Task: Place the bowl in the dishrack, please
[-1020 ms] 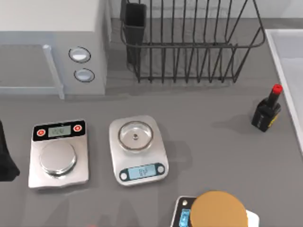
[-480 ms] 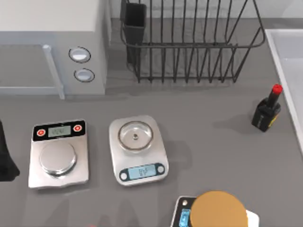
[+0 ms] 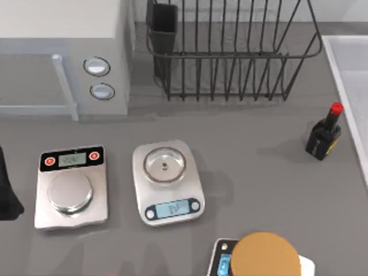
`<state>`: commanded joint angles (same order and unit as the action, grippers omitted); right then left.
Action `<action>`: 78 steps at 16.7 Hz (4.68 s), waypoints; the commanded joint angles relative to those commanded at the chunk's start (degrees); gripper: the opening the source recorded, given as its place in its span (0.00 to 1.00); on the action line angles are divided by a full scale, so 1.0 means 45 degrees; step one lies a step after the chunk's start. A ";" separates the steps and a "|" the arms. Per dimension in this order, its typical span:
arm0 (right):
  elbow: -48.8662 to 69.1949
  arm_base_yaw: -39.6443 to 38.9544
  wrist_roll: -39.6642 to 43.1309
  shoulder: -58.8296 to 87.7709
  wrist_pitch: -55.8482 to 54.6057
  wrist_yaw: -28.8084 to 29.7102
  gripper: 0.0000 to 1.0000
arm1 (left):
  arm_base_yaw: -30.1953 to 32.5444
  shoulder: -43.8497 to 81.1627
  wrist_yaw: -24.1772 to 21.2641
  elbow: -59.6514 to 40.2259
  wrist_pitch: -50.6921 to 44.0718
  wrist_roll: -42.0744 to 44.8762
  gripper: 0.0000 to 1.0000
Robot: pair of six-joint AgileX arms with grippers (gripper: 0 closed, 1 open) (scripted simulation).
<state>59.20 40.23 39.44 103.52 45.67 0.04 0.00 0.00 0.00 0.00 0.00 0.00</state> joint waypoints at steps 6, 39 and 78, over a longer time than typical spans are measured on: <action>0.0465 0.0039 0.0018 -0.0032 0.0470 0.0000 0.00 | 0.0000 0.0000 0.0000 0.0000 0.0000 0.0000 1.00; 0.7378 -1.2048 -0.4657 -0.2428 -0.0205 0.7197 0.00 | 0.0000 0.0000 0.0000 0.0000 0.0000 0.0000 1.00; 0.3817 -1.6987 -0.8991 0.3026 -1.9071 0.8460 0.08 | 0.0000 0.0000 0.0000 0.0000 0.0000 0.0000 1.00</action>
<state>76.38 -36.21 -1.02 117.14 -40.15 38.11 0.00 0.00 0.00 0.00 0.00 0.00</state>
